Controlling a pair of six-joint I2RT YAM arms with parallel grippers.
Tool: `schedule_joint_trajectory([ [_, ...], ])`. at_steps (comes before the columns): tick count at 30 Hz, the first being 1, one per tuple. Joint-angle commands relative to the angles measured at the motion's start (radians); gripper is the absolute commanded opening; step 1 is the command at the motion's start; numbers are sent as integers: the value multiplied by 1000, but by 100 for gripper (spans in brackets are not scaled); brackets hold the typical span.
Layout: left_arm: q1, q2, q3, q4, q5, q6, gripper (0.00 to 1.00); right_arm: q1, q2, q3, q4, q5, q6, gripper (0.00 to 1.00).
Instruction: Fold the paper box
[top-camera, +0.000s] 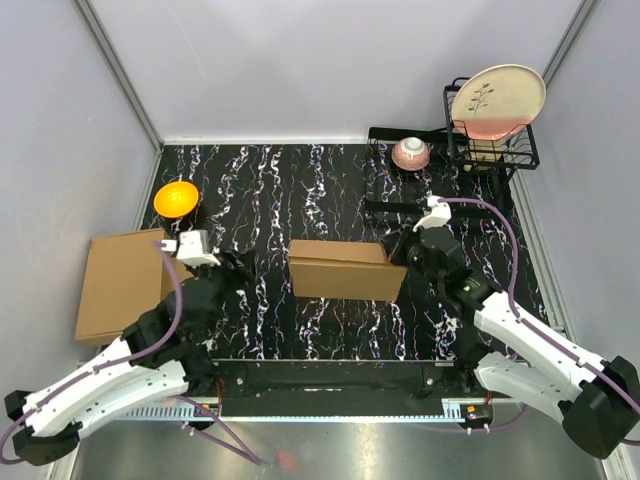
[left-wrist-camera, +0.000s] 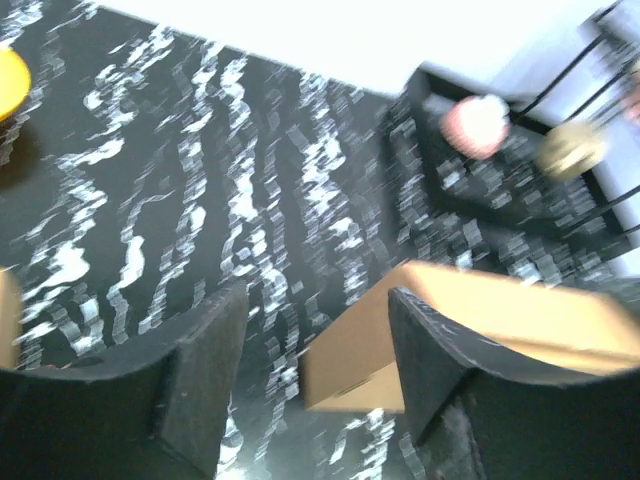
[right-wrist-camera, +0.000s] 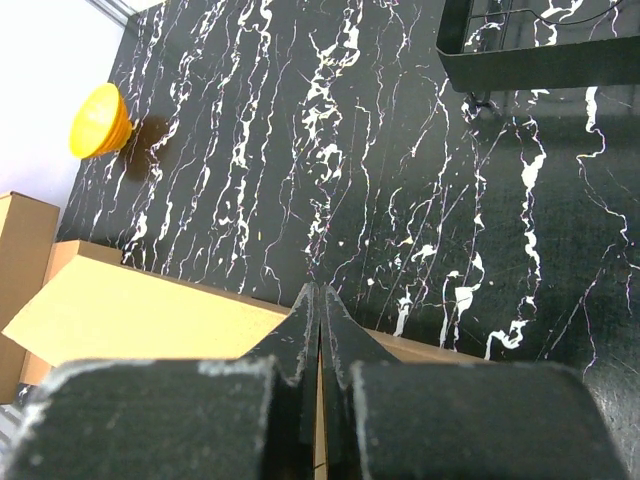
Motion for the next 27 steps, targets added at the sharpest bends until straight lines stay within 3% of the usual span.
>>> schedule_joint_trajectory([
  [1,0,-44,-117,526,68,131,58,6,48,-40,-194,39,-42,0],
  [2,0,-8,-128,597,97,141,50,6,48,-40,-194,39,-42,0],
  [3,0,25,-134,707,152,151,33,6,50,-40,-194,38,-42,0],
  [7,25,233,-93,840,254,170,12,6,50,-43,-192,33,-42,0],
  [15,45,408,-102,960,363,144,9,7,44,-52,-192,32,-37,0],
  [20,45,458,-231,955,375,52,1,7,27,-55,-197,28,-37,0],
  [27,45,553,-398,1005,340,-88,0,7,16,-52,-203,28,-37,0],
])
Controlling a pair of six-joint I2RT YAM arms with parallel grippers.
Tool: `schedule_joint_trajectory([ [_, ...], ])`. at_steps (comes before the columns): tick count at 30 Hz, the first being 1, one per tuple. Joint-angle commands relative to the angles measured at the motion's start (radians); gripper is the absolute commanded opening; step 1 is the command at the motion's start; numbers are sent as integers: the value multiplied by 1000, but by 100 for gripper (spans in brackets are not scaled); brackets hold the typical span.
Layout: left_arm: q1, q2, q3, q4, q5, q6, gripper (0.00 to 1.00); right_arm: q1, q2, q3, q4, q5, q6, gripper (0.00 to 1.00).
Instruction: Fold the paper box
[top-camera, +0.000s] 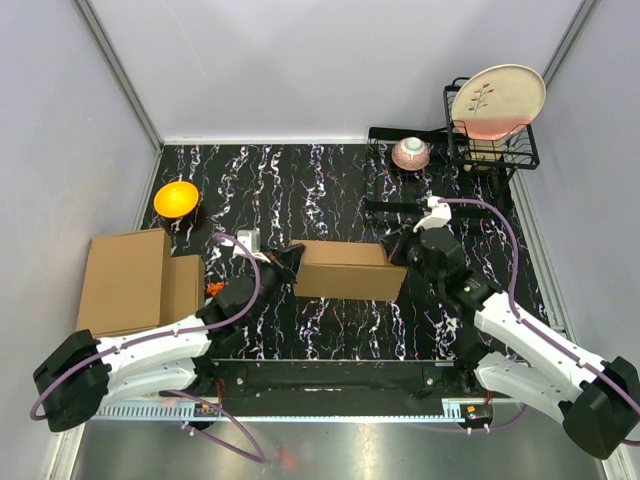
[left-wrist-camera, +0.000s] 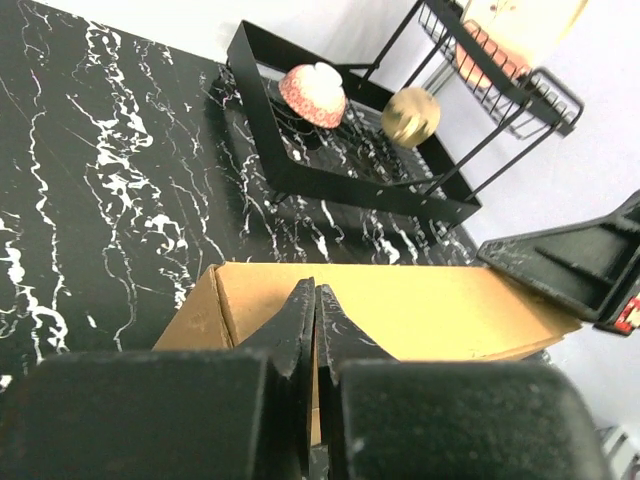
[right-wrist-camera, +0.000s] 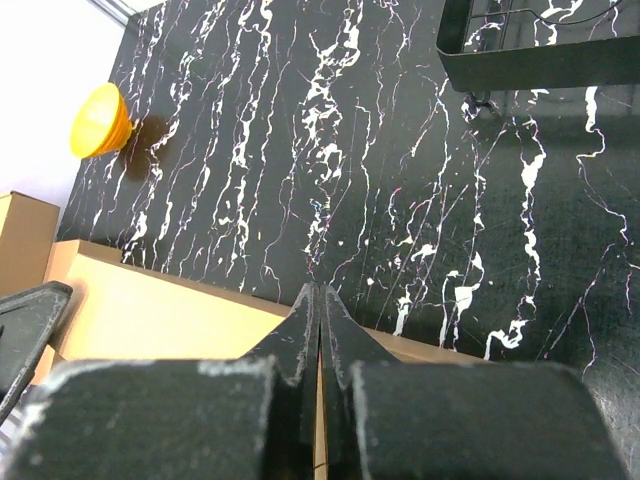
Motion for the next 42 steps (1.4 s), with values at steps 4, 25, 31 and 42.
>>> schedule_joint_trajectory([
  [4,2,102,-107,-67,-27,-102,0,4,-2,1,-249,42,-41,0],
  [25,2,97,-35,-186,-67,-59,0,4,-286,-180,-198,45,87,0],
  [31,3,93,-28,-199,-71,-54,0,4,-363,-11,-221,90,24,0],
  [42,3,123,-37,-189,-59,-73,0,3,-331,-295,-223,-62,211,0],
])
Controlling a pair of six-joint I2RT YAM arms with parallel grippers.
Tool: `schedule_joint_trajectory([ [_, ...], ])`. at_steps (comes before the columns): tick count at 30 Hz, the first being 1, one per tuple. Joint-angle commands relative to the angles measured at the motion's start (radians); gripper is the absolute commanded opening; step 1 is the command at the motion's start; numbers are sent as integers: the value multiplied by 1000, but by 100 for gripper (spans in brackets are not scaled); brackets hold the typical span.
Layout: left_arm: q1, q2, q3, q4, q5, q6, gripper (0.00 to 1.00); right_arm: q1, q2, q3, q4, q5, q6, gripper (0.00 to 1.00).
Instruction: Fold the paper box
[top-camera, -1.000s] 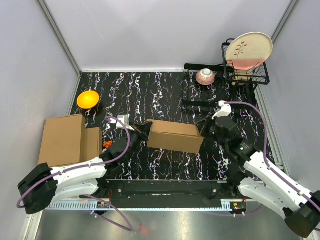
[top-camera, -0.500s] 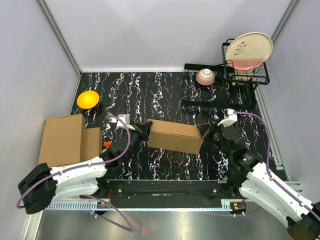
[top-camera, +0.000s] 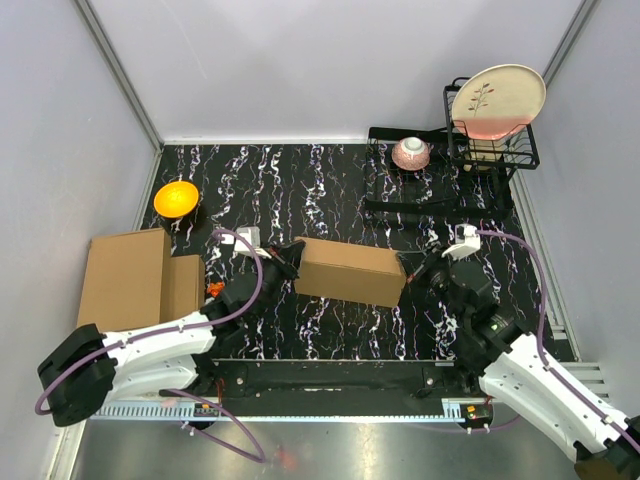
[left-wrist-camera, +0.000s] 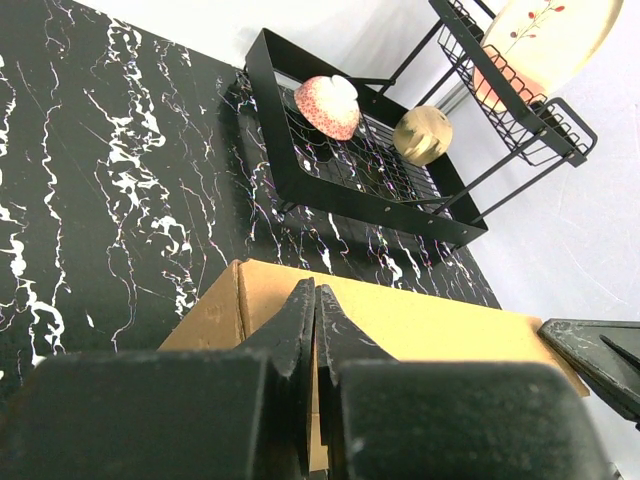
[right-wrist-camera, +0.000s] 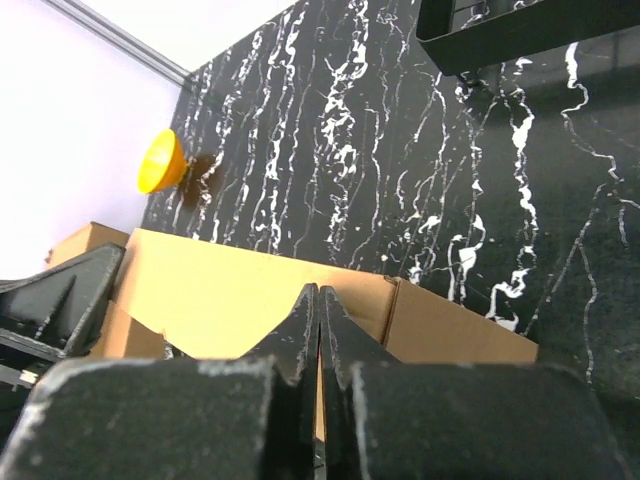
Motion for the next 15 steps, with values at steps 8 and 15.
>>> schedule_joint_trajectory([
  [8,-15,-25,-143,-153,24,4,0,9,-4,-80,-181,-92,36,0],
  [15,-113,-211,-263,-214,1,-76,0,44,-142,-229,-224,-183,194,0],
])
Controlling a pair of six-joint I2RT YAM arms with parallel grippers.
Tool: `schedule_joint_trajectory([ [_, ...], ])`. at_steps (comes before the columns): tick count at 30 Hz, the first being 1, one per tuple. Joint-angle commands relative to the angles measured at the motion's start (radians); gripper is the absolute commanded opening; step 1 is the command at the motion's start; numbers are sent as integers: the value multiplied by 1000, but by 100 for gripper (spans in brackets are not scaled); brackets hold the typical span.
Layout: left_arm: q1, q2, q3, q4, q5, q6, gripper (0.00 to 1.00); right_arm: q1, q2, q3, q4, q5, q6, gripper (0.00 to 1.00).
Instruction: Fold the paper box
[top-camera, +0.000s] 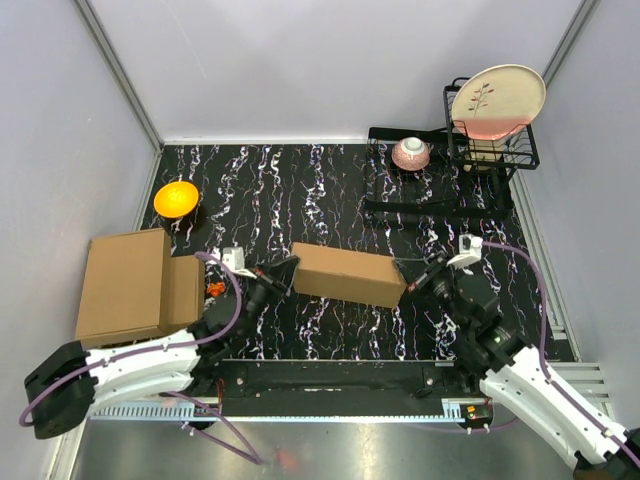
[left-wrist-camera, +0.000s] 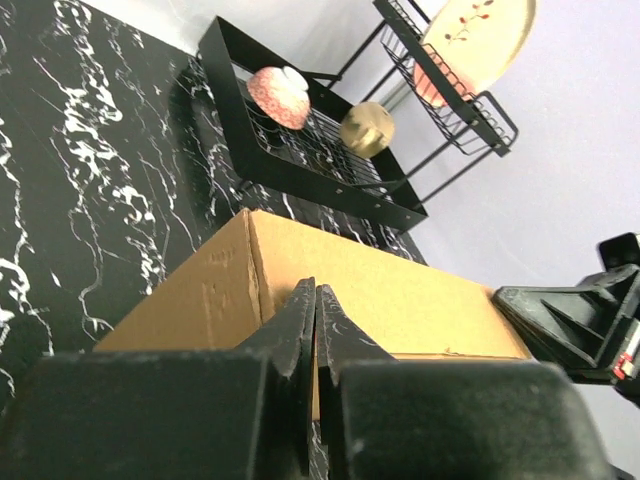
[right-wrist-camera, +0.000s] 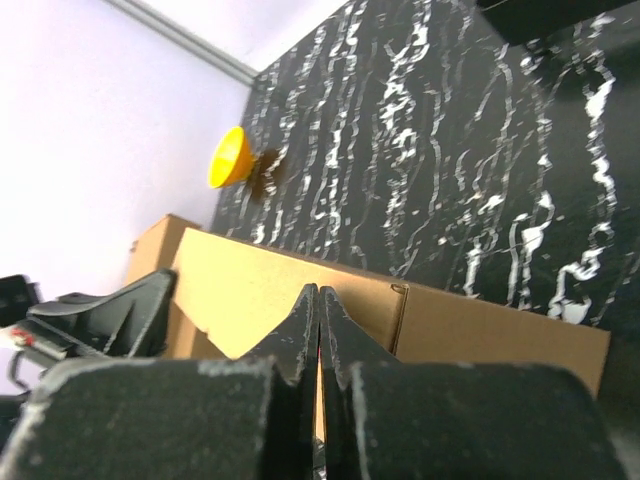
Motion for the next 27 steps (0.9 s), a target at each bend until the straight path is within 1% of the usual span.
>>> schedule_joint_trajectory([
  [1,-71,-70,-110,-343,-16,-49,0,43,-83,-160,-308,-135,107,0],
  [2,-101,-113,-122,-367,-19,-63,0,42,-101,-170,-315,-141,117,0],
  [8,-172,-213,-110,-560,-27,-105,0,45,-128,-153,-354,-149,123,0],
  [9,-187,-239,-110,-574,-41,-105,1,47,-143,-145,-352,-149,120,0],
  [10,-202,-271,-125,-566,-73,-95,1,47,-193,-129,-355,-136,106,0],
  [11,-236,-337,-134,-551,-88,-56,1,48,-219,-116,-373,-124,100,0],
  [12,-244,-363,-140,-545,-93,-37,0,47,-250,-105,-378,-115,92,0],
  [14,-247,-400,-130,-595,-59,-23,0,48,-246,-75,-393,-119,65,0],
  [17,-253,-387,-88,-718,16,-57,0,48,-148,-46,-412,-156,56,0],
  [18,-261,-391,-82,-759,19,-69,2,48,-131,-38,-415,-180,53,0],
  [19,-285,-423,-75,-769,-16,-83,4,48,-148,-30,-416,-172,51,1],
  [20,-301,-454,-78,-770,-42,-88,6,48,-178,-30,-407,-165,51,5],
  [21,-316,-487,-79,-745,-73,-77,7,47,-250,-27,-401,-155,52,9],
  [22,-334,-562,-88,-718,-121,-54,8,48,-282,-24,-384,-117,49,11],
  [23,-338,-598,-91,-688,-136,16,8,47,-307,-16,-369,-103,42,14],
  [24,-338,-630,-91,-636,-142,53,9,48,-325,19,-375,-86,34,16],
  [25,-338,-676,-79,-625,-163,81,13,47,-323,37,-386,-58,16,23],
  [27,-338,-701,-53,-619,-186,154,21,47,-277,89,-416,-38,-6,29],
])
